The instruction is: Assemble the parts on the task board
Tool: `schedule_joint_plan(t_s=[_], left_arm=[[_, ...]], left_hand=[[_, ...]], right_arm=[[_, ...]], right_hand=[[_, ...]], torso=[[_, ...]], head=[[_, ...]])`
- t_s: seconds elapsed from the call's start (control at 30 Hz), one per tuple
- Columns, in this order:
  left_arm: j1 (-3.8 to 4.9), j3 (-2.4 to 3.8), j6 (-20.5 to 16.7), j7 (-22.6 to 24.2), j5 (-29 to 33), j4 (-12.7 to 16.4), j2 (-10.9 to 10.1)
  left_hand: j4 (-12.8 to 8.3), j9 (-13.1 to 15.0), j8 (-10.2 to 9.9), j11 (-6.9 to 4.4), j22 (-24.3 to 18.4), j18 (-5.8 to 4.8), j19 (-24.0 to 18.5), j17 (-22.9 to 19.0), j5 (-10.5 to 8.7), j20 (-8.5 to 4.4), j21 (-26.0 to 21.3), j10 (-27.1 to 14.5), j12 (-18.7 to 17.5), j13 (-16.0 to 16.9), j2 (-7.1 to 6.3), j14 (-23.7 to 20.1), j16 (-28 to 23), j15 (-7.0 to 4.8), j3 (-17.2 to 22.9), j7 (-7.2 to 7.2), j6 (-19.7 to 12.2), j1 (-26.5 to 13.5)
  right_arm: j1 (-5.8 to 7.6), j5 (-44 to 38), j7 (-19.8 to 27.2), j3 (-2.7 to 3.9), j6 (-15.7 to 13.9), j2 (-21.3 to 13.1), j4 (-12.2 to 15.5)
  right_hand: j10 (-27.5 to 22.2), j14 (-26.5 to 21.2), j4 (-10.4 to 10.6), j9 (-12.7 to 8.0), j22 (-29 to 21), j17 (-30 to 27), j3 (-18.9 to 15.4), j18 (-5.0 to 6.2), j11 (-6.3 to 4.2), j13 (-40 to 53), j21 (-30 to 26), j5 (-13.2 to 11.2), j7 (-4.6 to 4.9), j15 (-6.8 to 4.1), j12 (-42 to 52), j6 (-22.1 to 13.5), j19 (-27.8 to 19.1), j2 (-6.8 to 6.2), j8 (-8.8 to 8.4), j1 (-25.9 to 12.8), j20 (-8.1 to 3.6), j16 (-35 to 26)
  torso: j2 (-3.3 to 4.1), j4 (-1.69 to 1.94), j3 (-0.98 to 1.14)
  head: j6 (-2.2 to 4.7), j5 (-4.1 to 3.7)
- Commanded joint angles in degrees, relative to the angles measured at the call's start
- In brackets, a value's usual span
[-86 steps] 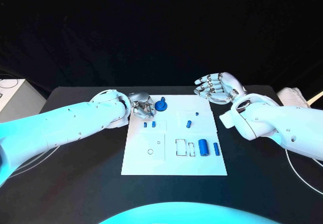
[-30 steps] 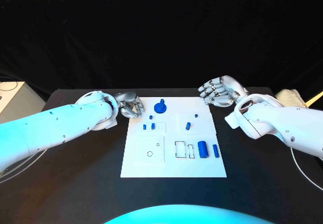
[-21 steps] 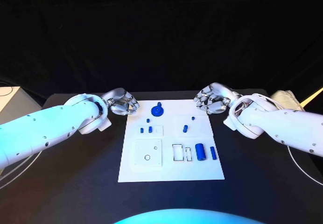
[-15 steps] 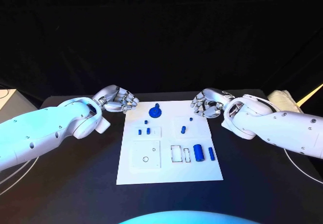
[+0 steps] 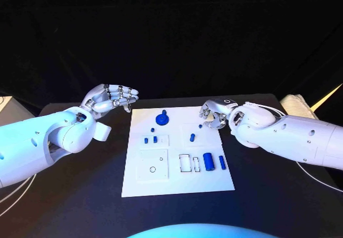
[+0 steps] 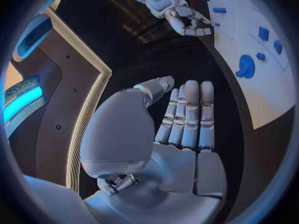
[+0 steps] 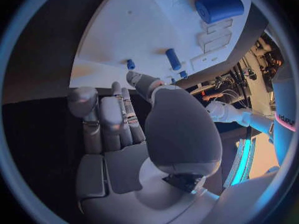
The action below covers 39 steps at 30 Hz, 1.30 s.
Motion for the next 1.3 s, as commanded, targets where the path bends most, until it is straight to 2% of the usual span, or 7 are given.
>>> schedule_joint_plan(t_s=[0.03, 0.17, 0.33, 0.67, 0.97, 1.07, 1.3], left_arm=[[0.0, 0.06, 0.6, 4.1, 5.0, 0.6, -0.3], [0.01, 0.06, 0.3, 4.6, 5.7, 1.0, -0.5], [0.01, 0.06, 0.2, 4.9, 5.9, 1.4, -0.6], [0.01, 0.06, 0.2, 4.9, 6.0, 1.8, -0.7], [0.02, 0.07, 0.2, 4.8, 6.0, 1.9, -0.8], [0.02, 0.07, 0.2, 4.8, 6.0, 1.9, -0.8], [0.03, 0.07, 0.1, 4.7, 6.0, 2.0, -0.8]], left_hand=[[0.1, 0.0, -0.3, 0.09, -0.1, 0.67, -0.3, -0.1, 0.15, 0.03, -0.2, -0.4, 0.4, 0.0, 0.02, -0.3, -0.3, 0.05, -0.3, 0.07, -0.2, -0.7], [0.1, 0.0, -0.4, 0.08, -0.2, 0.68, -0.2, -0.1, 0.17, 0.05, -0.4, -0.4, 0.5, 0.1, -0.04, -0.3, -0.4, 0.04, -0.5, 0.07, -0.2, -0.8], [0.1, 0.0, -0.4, 0.05, -0.3, 0.69, -0.1, -0.1, 0.22, 0.04, -0.5, -0.3, 0.6, 0.1, 0.07, -0.2, -0.4, 0.02, -0.6, 0.07, -0.2, -0.7], [0.1, 0.0, -0.3, 0.03, -0.4, 0.71, -0.1, -0.2, 0.25, 0.03, -0.6, -0.3, 0.7, 0.1, 0.18, -0.2, -0.4, -0.01, -0.6, 0.03, -0.1, -0.6], [0.1, 0.0, -0.3, 0.01, -0.5, 0.71, 0.0, -0.2, 0.28, 0.02, -0.7, -0.3, 0.7, 0.1, 0.28, -0.2, -0.5, -0.03, -0.6, 0.02, -0.1, -0.5], [0.1, 0.0, -0.3, 0.0, -0.5, 0.72, 0.1, -0.2, 0.31, 0.0, -0.8, -0.3, 0.8, 0.1, 0.37, -0.2, -0.5, -0.05, -0.6, 0.02, 0.0, -0.4], [0.1, 0.0, -0.3, 0.0, -0.5, 0.72, 0.1, -0.2, 0.31, 0.0, -0.8, -0.3, 0.8, 0.1, 0.37, -0.2, -0.5, -0.05, -0.6, 0.02, 0.0, -0.4]], right_arm=[[-0.26, -3.5, -2.0, -0.02, 3.5, 0.4, 0.0], [-0.62, -3.5, -2.0, -0.08, 4.6, 0.8, -0.2], [-0.98, -3.6, -2.1, -0.14, 5.3, 1.4, -0.6], [-1.56, -3.3, -2.4, -0.2, 4.5, 2.4, -1.5], [-2.22, -2.6, -2.2, -0.21, 3.9, 3.6, -2.3], [-2.44, -2.2, -2.2, -0.21, 3.9, 3.8, -2.3], [-2.79, -2.0, -2.5, -0.21, 4.3, 4.1, -2.4]], right_hand=[[-0.6, 2.3, 0.4, 0.1, 0.5, 0.8, -0.2, -0.41, 0.01, 0.0, 0.6, -0.4, 0.24, 0.34, -0.2, 0.4, 0.4, -0.46, -0.18, -0.6, 0.27, 1.0], [-0.9, 2.4, 0.4, 0.2, 1.3, 1.7, -0.3, -0.54, 0.01, 0.1, 1.5, -0.3, 0.17, 0.39, -0.2, 0.5, 0.6, -0.45, -0.15, -0.5, 0.31, 2.2], [-0.8, 2.5, 0.5, 0.3, 1.7, 2.2, -0.3, -0.57, -0.07, 0.2, 1.8, -0.2, 0.0, 0.39, 0.0, 0.7, 0.7, -0.28, -0.06, -0.3, 0.33, 3.0], [0.0, 2.4, 0.7, 0.6, 3.4, 2.7, 0.2, -0.84, -0.3, 0.3, 3.5, 0.2, -0.25, 0.22, 0.4, 1.4, 1.3, 0.41, 0.25, 0.0, 0.25, 4.1], [1.0, 2.4, 0.9, 1.0, 6.2, 4.0, 1.5, -1.34, -0.51, 0.4, 6.2, -0.2, -0.43, 0.03, 0.8, 2.2, 2.4, 1.31, 0.61, 0.2, 0.13, 5.9], [2.0, 2.7, 0.9, 1.4, 8.9, 5.3, 2.4, -1.88, -0.78, 0.6, 9.0, -1.0, -0.59, -0.15, 1.2, 2.9, 3.5, 1.99, 1.05, 0.5, 0.01, 7.5], [3.7, 2.5, 0.4, 2.2, 10.5, 5.3, 3.5, -2.13, -1.33, 0.9, 10.5, -1.8, -1.01, -0.59, 1.6, 4.2, 3.8, 2.77, 1.99, 1.0, -0.23, 8.2]], torso=[[0.05, -0.19, -0.04], [0.0, -0.12, -0.07], [0.03, -0.04, 0.0], [0.03, -0.04, 0.09], [0.01, -0.01, 0.06], [0.01, -0.07, 0.03], [-0.01, -0.09, 0.02]], head=[[-0.17, -0.11], [-0.27, -0.04], [-0.32, -0.03], [-0.42, 0.13], [-0.53, 0.15], [-0.61, 0.19], [-0.81, 0.27]])
